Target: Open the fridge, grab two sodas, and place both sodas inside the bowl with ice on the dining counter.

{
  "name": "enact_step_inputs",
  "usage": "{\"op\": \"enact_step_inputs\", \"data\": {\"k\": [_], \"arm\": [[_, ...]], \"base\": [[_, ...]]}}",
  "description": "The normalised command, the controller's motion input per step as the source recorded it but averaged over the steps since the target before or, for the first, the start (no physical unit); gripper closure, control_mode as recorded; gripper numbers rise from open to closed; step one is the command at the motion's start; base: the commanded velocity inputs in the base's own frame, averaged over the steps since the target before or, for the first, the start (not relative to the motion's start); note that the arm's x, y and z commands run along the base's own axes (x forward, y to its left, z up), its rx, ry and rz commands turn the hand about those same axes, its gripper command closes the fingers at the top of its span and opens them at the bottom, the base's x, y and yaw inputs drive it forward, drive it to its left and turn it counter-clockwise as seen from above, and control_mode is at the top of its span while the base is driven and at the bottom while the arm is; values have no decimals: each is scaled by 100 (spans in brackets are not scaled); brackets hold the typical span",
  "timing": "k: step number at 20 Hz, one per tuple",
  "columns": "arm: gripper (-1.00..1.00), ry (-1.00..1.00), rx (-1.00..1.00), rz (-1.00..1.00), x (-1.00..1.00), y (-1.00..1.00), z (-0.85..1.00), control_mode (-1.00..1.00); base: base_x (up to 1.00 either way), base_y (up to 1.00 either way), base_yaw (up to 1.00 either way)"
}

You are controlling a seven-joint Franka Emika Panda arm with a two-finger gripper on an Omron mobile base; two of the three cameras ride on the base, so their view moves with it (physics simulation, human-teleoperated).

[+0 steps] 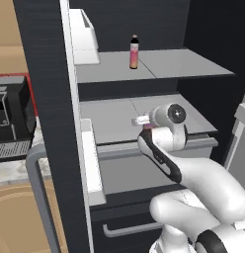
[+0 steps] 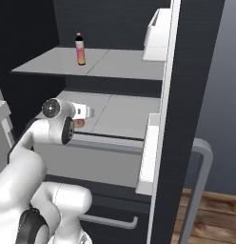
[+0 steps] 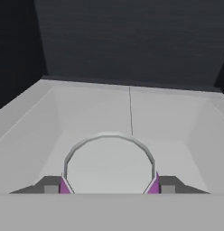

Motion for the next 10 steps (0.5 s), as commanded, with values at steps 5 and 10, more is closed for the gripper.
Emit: {"op": "enact_step_inputs", "data": {"k": [5, 10], "arm": [[100, 14, 0, -2, -79, 0, 51, -100], [100, 9, 0, -1, -86, -5, 35, -100]], "base": [[0, 0, 0], [0, 0, 0]]}}
